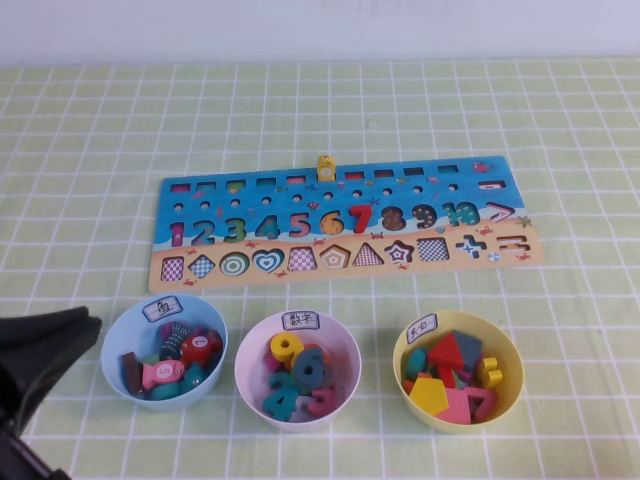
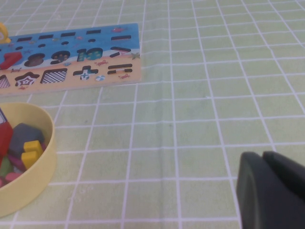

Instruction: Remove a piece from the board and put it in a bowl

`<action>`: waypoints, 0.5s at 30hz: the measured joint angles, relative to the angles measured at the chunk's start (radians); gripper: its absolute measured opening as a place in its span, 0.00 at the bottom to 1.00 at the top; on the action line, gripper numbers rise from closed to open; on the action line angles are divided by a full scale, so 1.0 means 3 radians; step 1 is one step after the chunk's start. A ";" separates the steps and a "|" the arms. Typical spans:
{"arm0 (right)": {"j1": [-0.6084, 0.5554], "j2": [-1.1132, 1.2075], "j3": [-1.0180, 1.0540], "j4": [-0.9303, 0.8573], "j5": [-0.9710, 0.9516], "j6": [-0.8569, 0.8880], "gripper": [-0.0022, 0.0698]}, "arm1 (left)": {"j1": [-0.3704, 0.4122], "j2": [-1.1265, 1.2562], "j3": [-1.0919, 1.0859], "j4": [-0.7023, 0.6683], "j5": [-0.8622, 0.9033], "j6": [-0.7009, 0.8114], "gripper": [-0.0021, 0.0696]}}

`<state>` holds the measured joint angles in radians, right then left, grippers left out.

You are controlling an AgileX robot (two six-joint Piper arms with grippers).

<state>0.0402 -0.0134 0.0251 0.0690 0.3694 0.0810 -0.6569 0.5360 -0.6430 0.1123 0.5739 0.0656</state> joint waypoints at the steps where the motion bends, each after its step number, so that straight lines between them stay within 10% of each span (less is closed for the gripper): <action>1: 0.0000 0.0000 0.0000 0.0000 0.0000 0.0000 0.01 | 0.0000 -0.0004 0.0021 0.0000 0.0006 -0.0008 0.03; 15: 0.0000 0.0000 0.0000 0.0000 0.0000 0.0000 0.01 | 0.0000 -0.0027 0.0163 0.0393 0.0250 -0.0074 0.03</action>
<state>0.0402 -0.0134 0.0251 0.0690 0.3694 0.0810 -0.6569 0.5280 -0.5940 0.2301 0.6488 0.0436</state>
